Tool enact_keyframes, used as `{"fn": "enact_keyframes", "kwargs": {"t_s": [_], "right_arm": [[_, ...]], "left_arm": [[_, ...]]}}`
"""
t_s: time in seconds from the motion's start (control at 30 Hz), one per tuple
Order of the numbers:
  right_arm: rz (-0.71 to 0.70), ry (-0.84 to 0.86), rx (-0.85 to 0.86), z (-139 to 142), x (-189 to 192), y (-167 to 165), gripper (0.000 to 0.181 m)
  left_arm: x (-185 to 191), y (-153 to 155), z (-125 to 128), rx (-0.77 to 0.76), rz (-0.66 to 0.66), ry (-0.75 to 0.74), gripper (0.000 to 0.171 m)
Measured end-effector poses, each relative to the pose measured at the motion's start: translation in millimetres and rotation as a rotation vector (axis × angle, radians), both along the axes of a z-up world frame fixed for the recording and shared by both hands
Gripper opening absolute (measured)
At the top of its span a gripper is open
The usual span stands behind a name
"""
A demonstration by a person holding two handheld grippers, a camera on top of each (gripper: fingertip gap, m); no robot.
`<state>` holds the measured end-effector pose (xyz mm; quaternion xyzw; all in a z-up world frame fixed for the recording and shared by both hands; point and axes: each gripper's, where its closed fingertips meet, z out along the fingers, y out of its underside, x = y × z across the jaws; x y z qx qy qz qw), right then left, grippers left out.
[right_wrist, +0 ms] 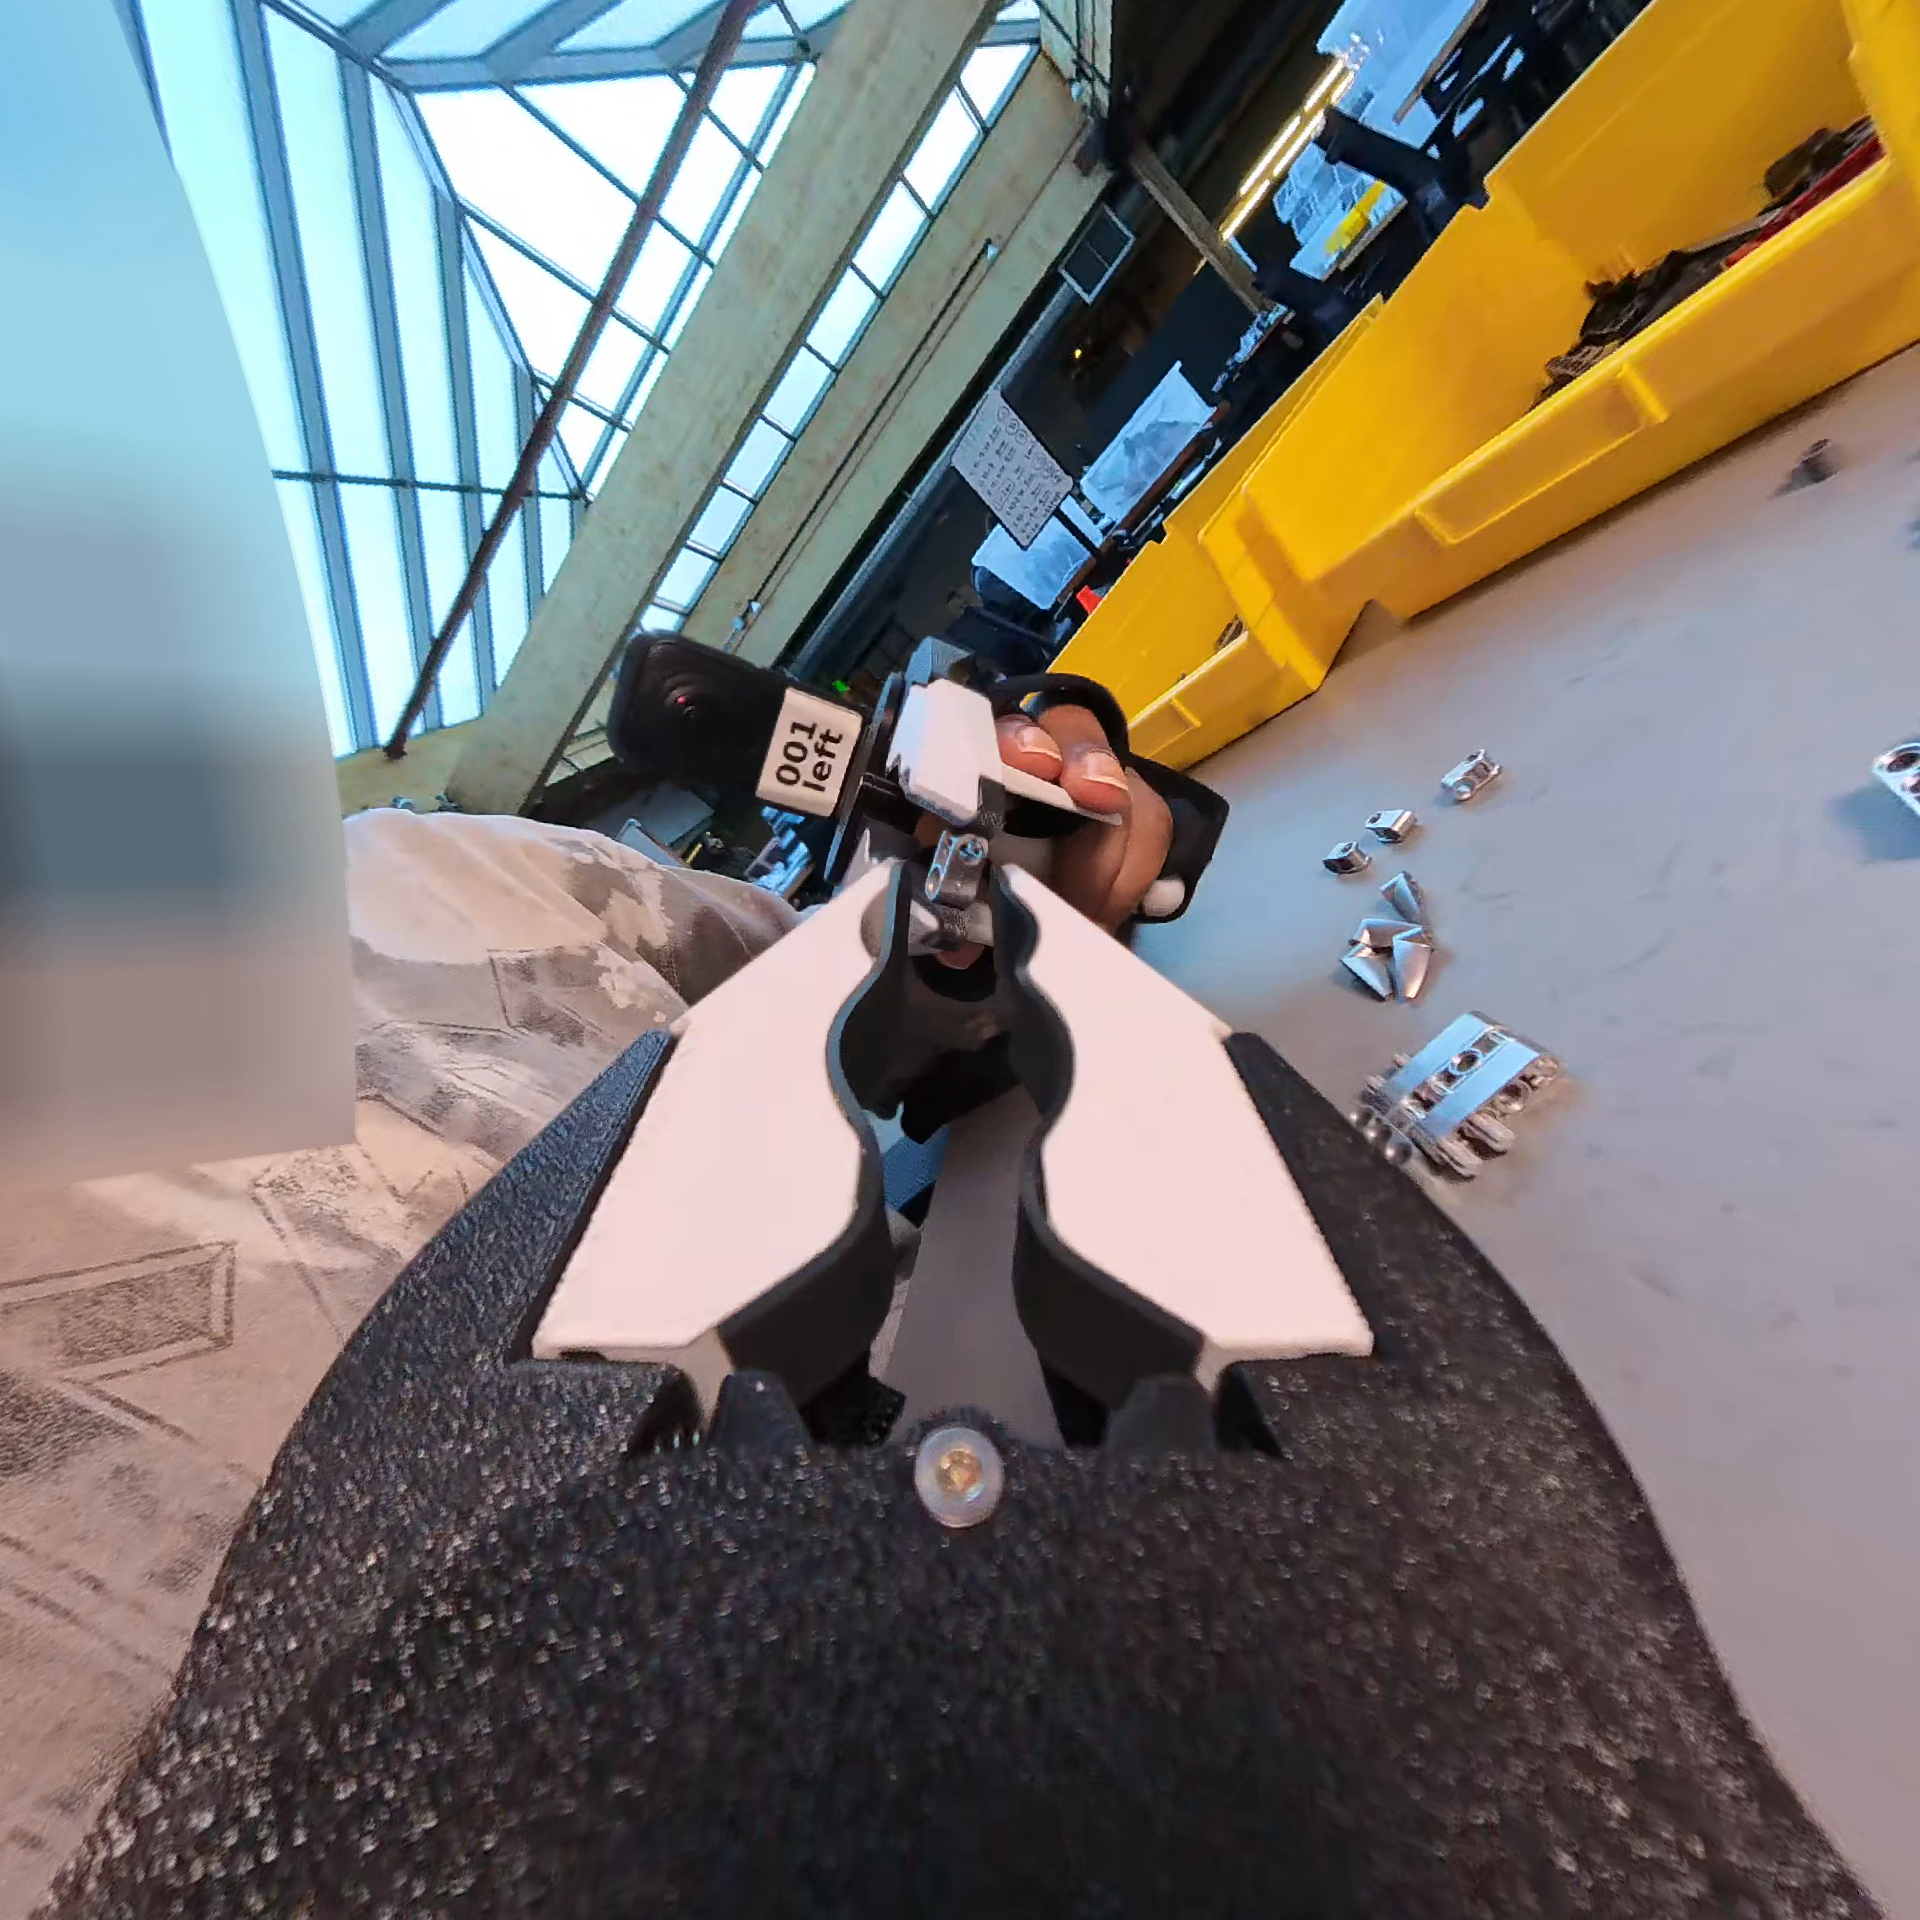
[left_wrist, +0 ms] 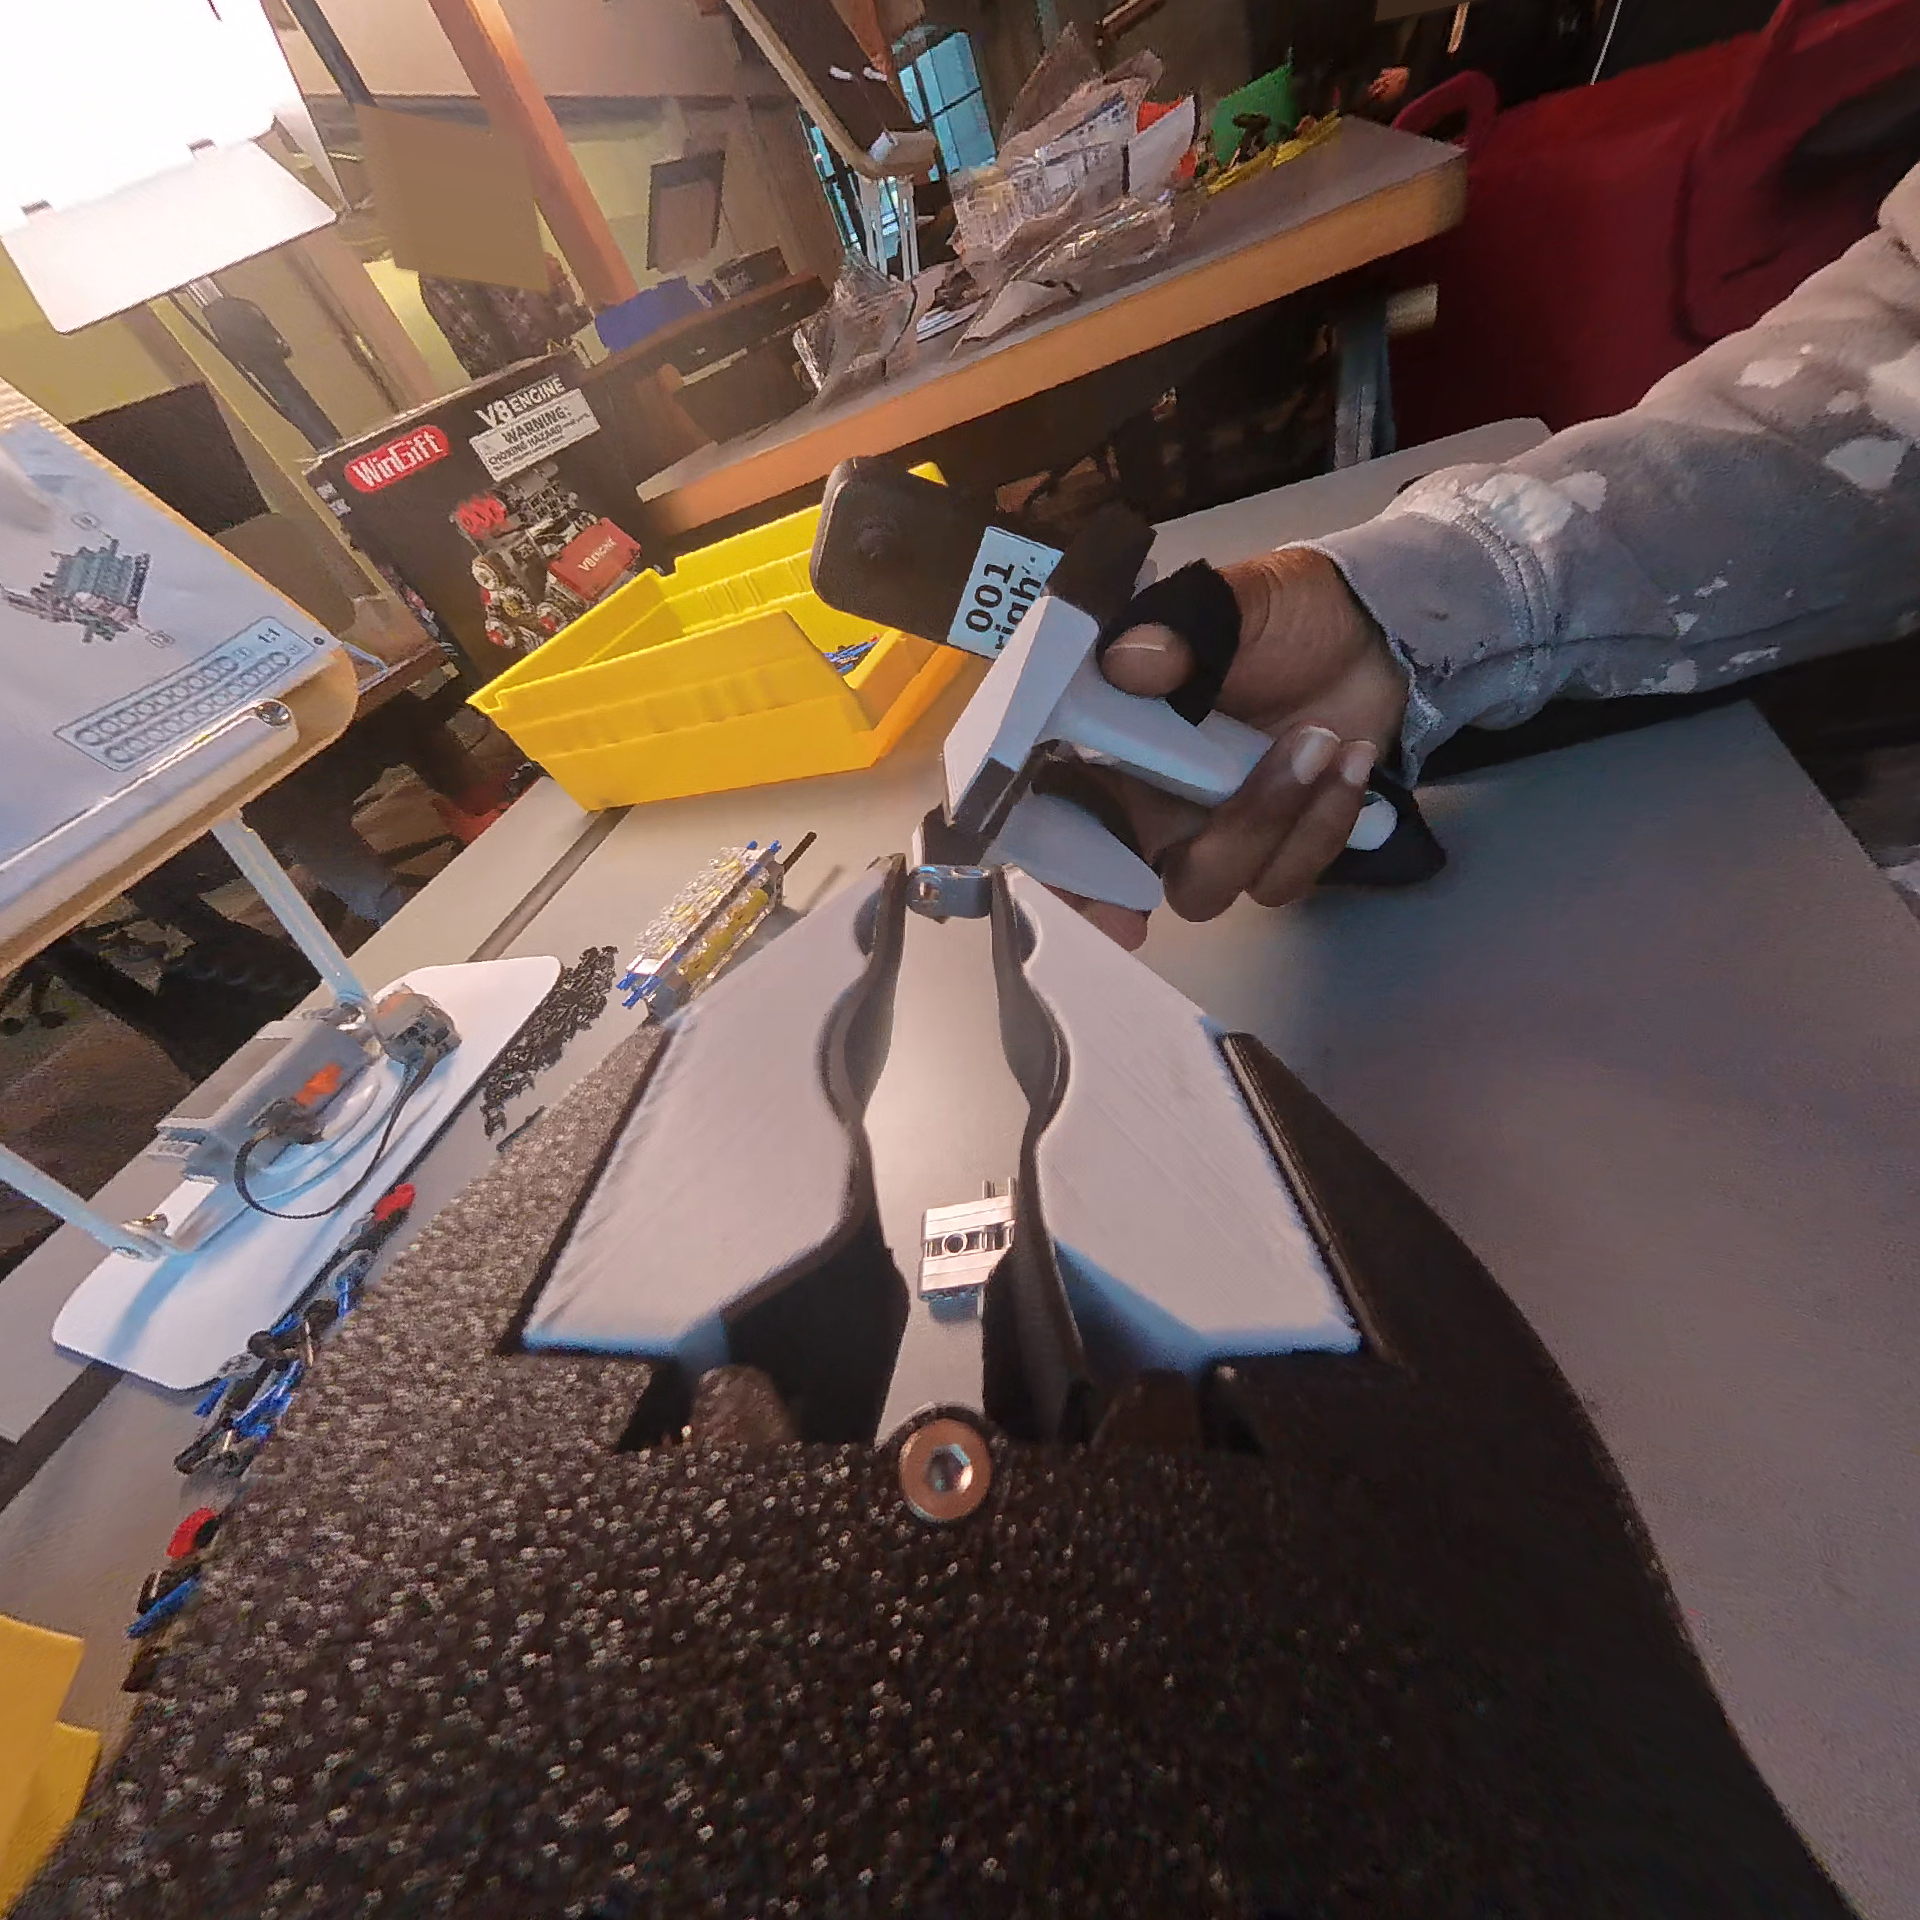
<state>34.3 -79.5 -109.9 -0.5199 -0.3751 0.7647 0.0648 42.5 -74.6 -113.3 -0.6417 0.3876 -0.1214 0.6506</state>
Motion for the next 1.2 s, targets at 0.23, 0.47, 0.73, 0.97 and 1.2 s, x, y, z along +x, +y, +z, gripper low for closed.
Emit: {"fn": "enact_keyframes", "kwargs": {"t_s": [0.23,0.47,0.73,0.97,1.2], "right_arm": [[0.027,-0.009,-0.026,-2,-2,-5,0.009],[0.01,-0.022,-0.03,-6,-4,-2,0.007],[-0.199,-0.177,0.249,-31,2,42,0.007],[-0.236,-0.224,0.264,-38,5,53,0.007],[-0.242,-0.224,0.259,-36,7,53,0.007]], "left_arm": [[4,-2,-1,0.032,-0.013,0.037,0.014],[2,2,-5,0.031,0.008,0.06,0.015],[-28,18,-57,-0.359,0.12,0.111,0.044],[-36,16,-101,-0.638,0.121,0.181,0.056],[-27,14,-115,-0.732,0.079,0.234,0.04]]}}
